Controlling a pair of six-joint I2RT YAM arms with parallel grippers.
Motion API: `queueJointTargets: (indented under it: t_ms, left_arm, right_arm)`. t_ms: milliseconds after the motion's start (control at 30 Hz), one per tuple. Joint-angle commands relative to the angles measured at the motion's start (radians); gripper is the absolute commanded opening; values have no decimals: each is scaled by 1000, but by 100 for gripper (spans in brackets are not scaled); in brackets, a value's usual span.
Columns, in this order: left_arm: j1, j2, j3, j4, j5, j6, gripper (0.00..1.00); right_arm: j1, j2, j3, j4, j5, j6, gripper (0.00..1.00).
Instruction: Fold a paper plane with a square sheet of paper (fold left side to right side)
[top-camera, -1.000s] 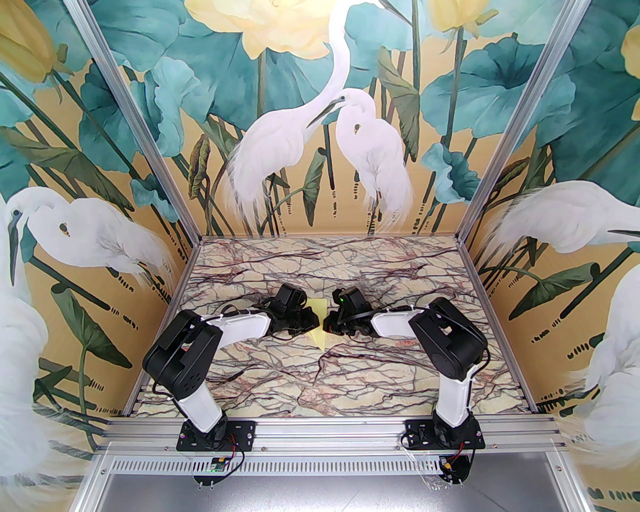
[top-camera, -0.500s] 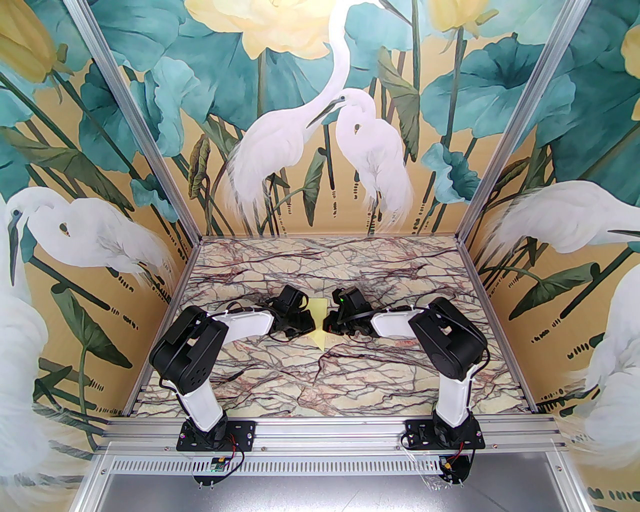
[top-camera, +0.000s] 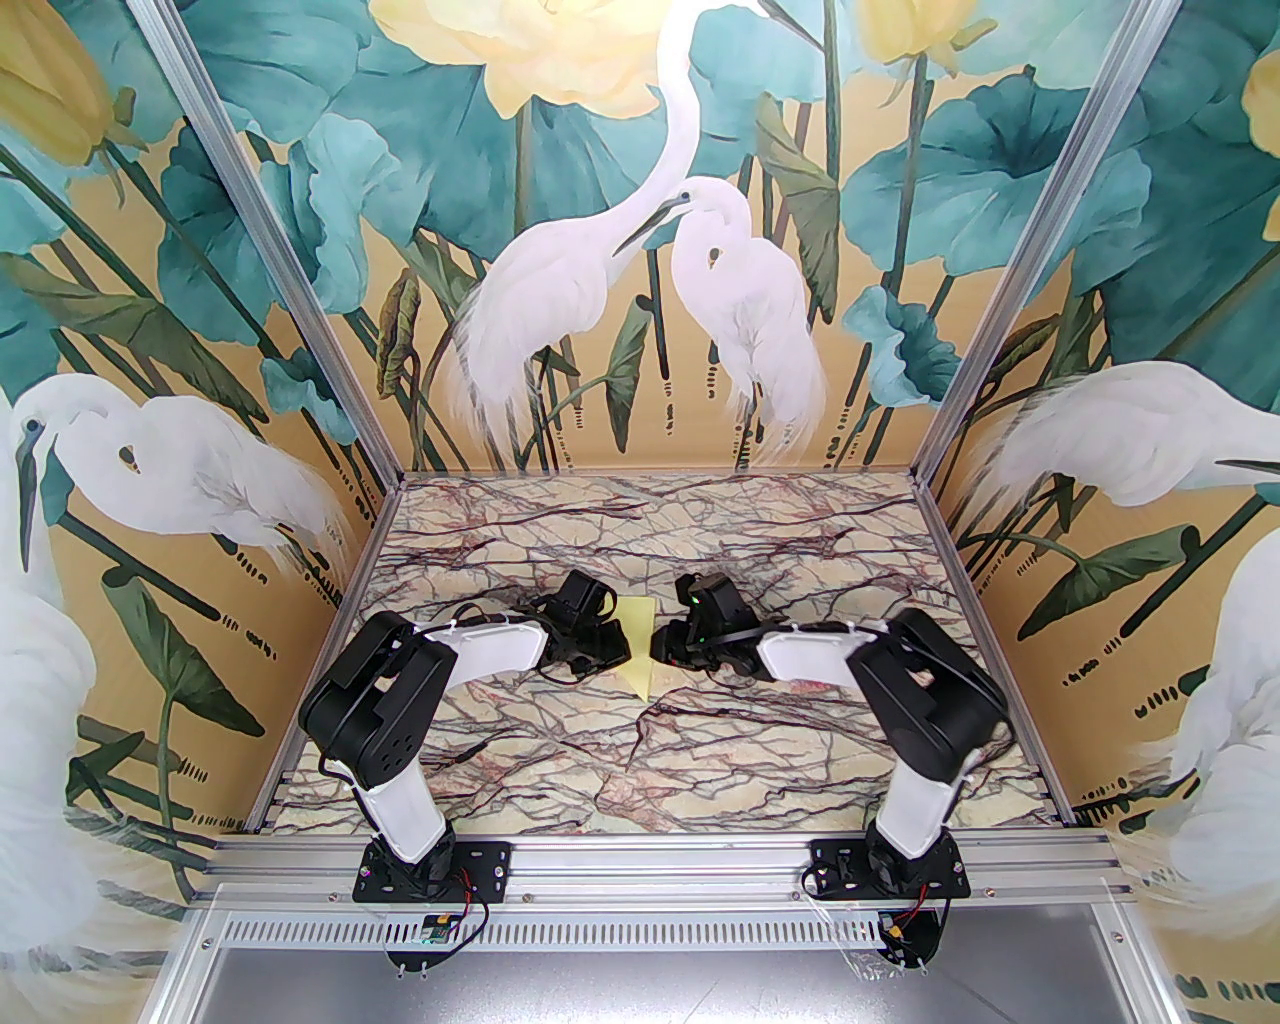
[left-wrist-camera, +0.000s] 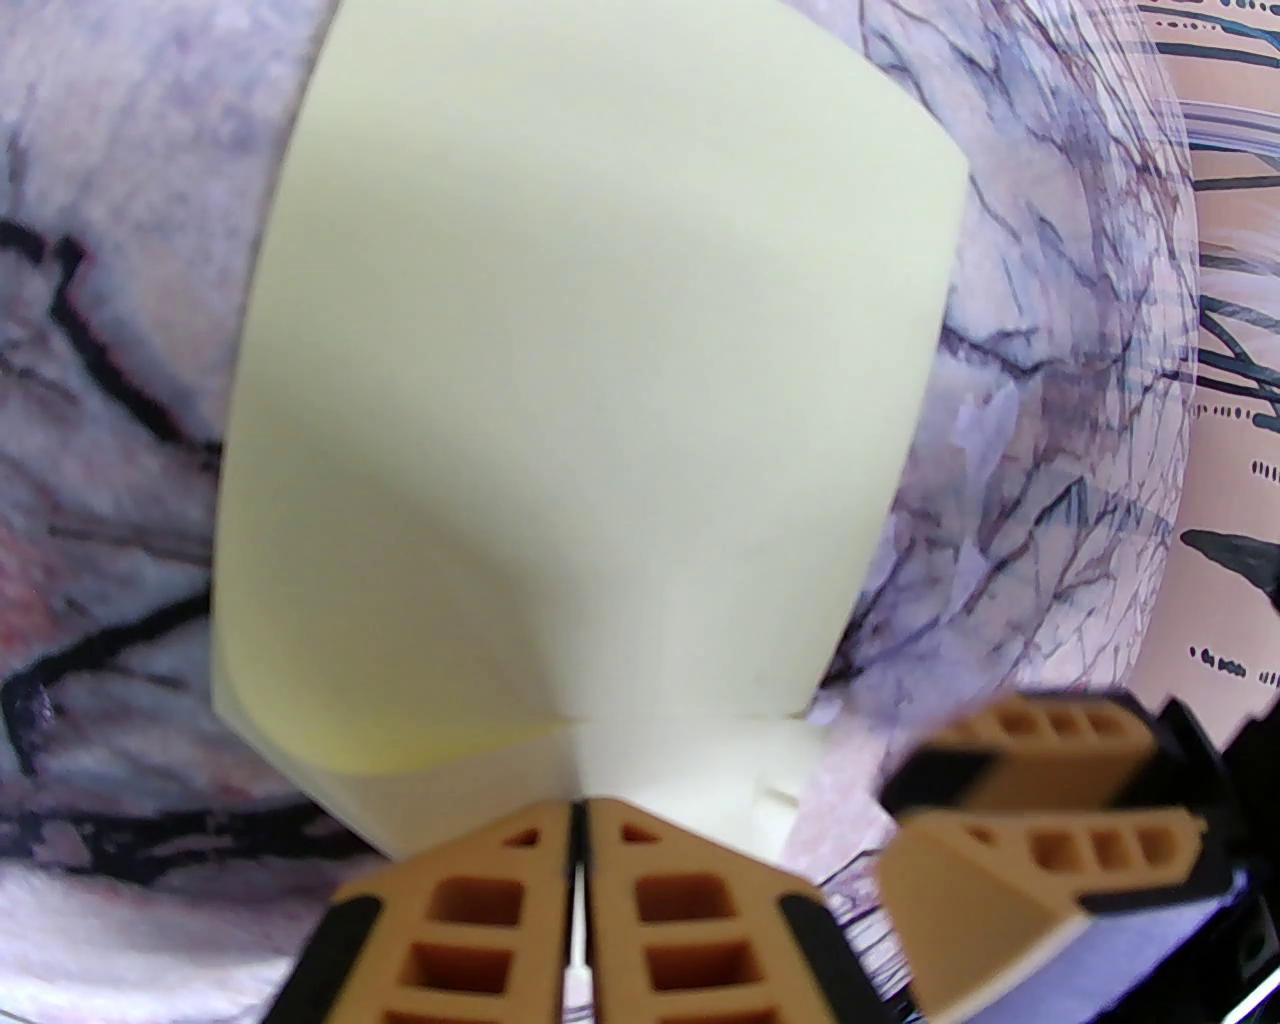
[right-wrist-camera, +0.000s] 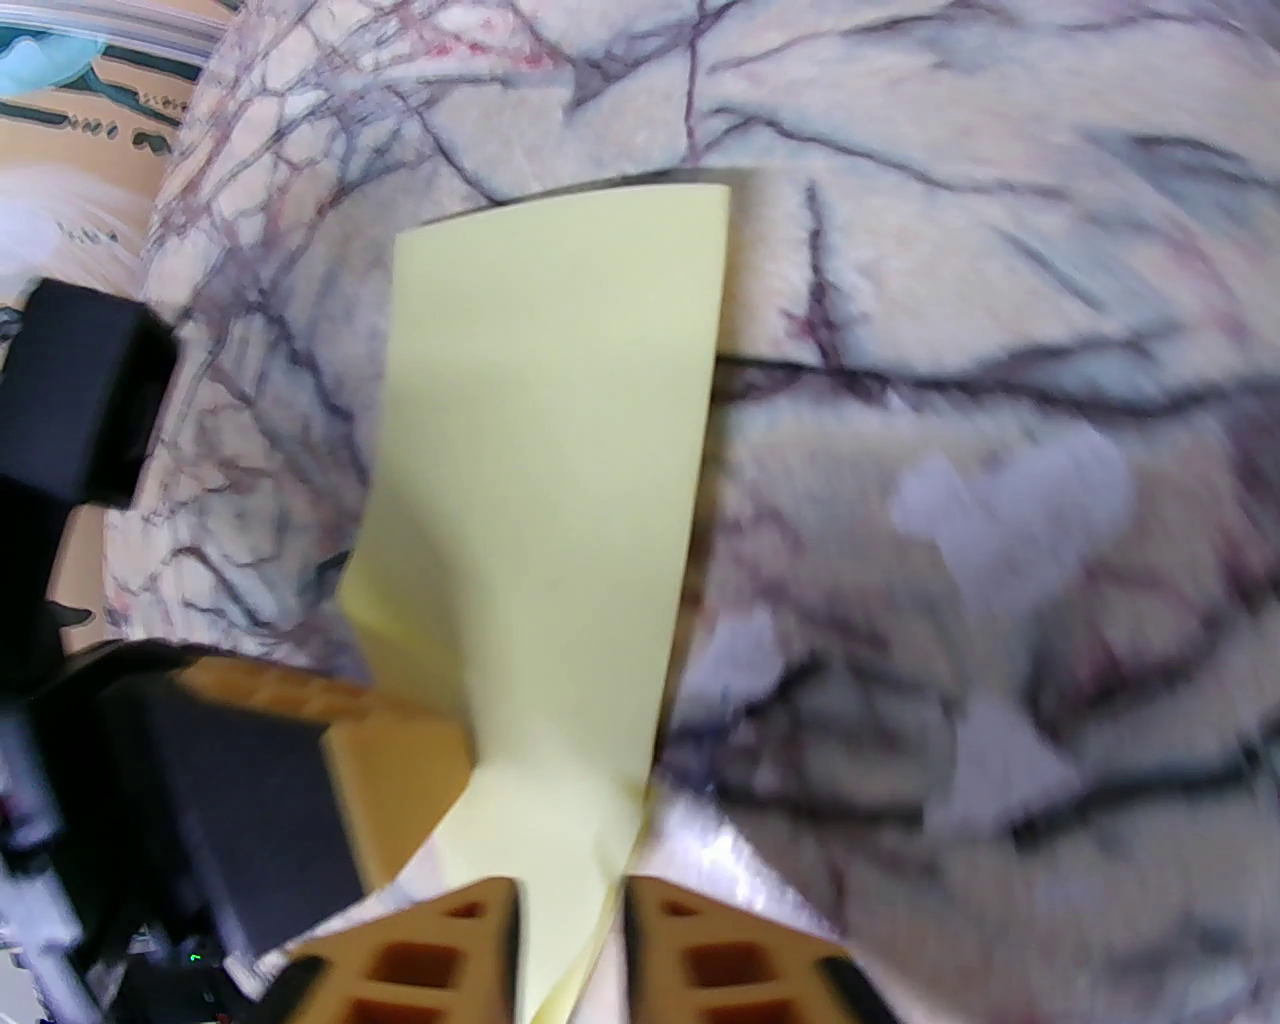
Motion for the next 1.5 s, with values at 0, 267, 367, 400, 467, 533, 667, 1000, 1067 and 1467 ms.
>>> queueJointTargets:
  t_ms: [0, 267, 367, 400, 467, 533, 667, 1000, 1067, 1467]
  left_arm:
    - [3, 28, -16, -12, -23, -9, 11]
    - [2, 26, -16, -11, -21, -10, 11]
    - [2, 27, -15, -11, -20, -12, 11]
    - [2, 28, -14, -12, -20, -12, 11]
    - [3, 29, -13, -11, -19, -12, 11]
    - [2, 30, -12, -11, -18, -13, 11]
    - [2, 32, -12, -11, -18, -13, 11]
    - [2, 36, -11, -9, -13, -15, 11]
    - [3, 36, -10, -10, -13, -14, 11]
    - [3, -33, 2, -19, 1, -12, 28]
  right_arm:
    - [25, -20, -30, 74, -41, 48, 16]
    - [67, 68, -47, 176, -91, 124, 15]
    - [74, 74, -47, 174, -95, 124, 15]
    - [75, 75, -49, 170, -95, 121, 15]
    - [76, 72, -54, 164, -94, 118, 15]
    - [77, 63, -61, 161, -95, 115, 15]
    - [89, 48, -65, 150, -100, 112, 16]
    - [118, 31, -95, 135, -84, 113, 16]
    - [121, 30, -96, 127, -81, 107, 16]
    - [120, 84, -64, 5, -12, 75, 3]
